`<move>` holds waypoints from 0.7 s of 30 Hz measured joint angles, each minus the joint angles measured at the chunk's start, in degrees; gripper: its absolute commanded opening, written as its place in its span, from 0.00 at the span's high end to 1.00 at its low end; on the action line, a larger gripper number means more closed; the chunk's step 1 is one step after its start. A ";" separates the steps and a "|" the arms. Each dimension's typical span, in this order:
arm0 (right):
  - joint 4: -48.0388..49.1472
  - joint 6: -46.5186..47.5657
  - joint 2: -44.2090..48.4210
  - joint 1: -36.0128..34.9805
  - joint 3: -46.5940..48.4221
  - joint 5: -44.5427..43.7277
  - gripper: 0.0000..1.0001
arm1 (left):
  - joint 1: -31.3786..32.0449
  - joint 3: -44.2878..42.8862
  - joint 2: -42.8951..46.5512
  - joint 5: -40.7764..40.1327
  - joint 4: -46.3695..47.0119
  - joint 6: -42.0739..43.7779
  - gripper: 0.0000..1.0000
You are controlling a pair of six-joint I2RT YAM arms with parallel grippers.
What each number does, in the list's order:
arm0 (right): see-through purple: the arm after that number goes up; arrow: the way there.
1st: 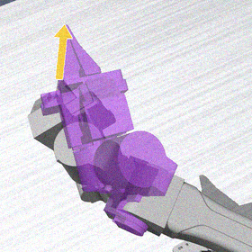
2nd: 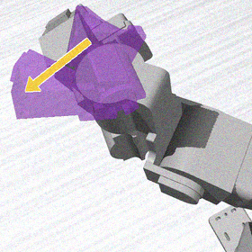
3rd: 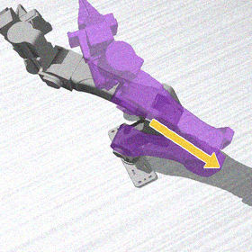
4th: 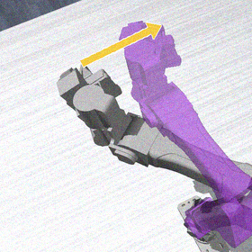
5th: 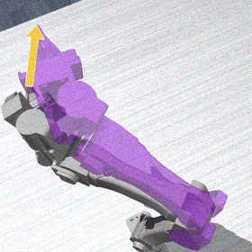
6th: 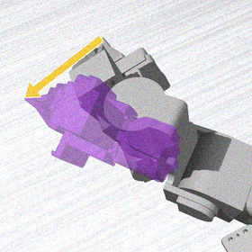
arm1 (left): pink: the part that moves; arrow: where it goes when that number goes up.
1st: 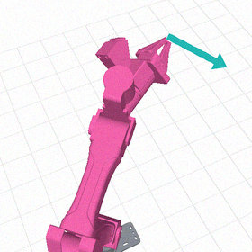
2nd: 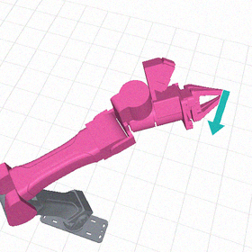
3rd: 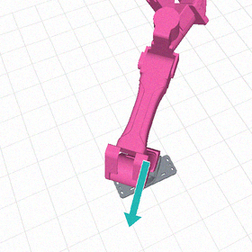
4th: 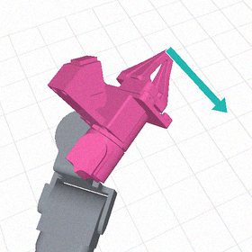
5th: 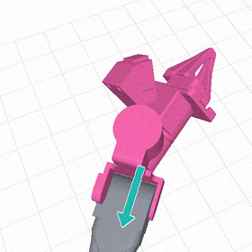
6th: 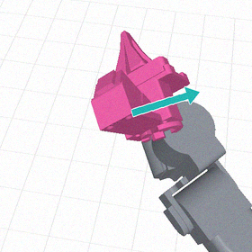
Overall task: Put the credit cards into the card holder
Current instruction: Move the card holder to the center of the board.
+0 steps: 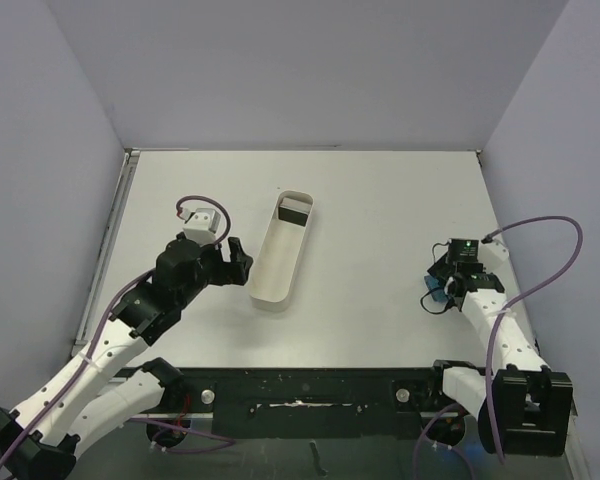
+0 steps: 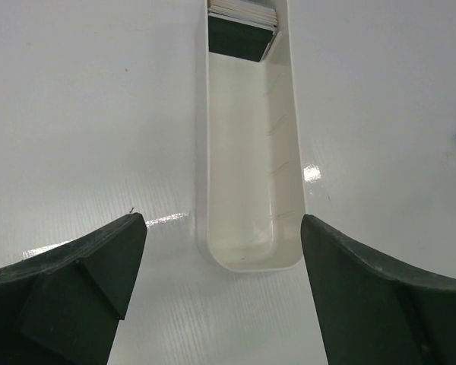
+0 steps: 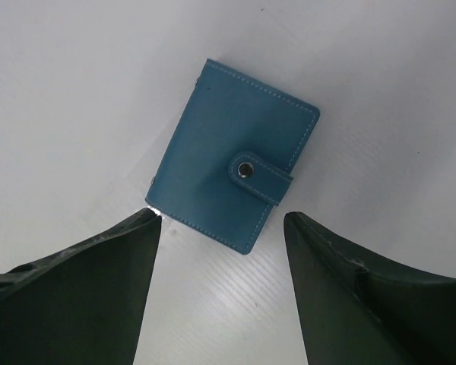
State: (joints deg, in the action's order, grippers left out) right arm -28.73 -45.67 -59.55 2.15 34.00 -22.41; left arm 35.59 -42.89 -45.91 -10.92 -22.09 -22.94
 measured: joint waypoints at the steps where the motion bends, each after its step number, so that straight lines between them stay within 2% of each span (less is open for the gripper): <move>1: 0.59 -0.07 -0.20 1.18 -0.07 0.15 0.34 | 0.00 0.00 0.42 -0.28 0.00 0.17 0.18; 10: 6.40 -0.52 -6.29 9.03 -0.55 3.21 0.35 | -0.02 0.00 0.42 -1.07 -0.04 1.42 0.18; 21: 10.36 -1.14 -13.16 10.25 -0.85 4.63 0.37 | -0.37 0.00 -2.51 1.68 -1.29 2.43 0.19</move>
State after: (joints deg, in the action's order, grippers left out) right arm -18.37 -46.81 -72.71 12.40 33.15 -17.78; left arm 35.22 -42.89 -48.42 -9.23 -23.38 -20.51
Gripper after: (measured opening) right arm 0.637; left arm 0.811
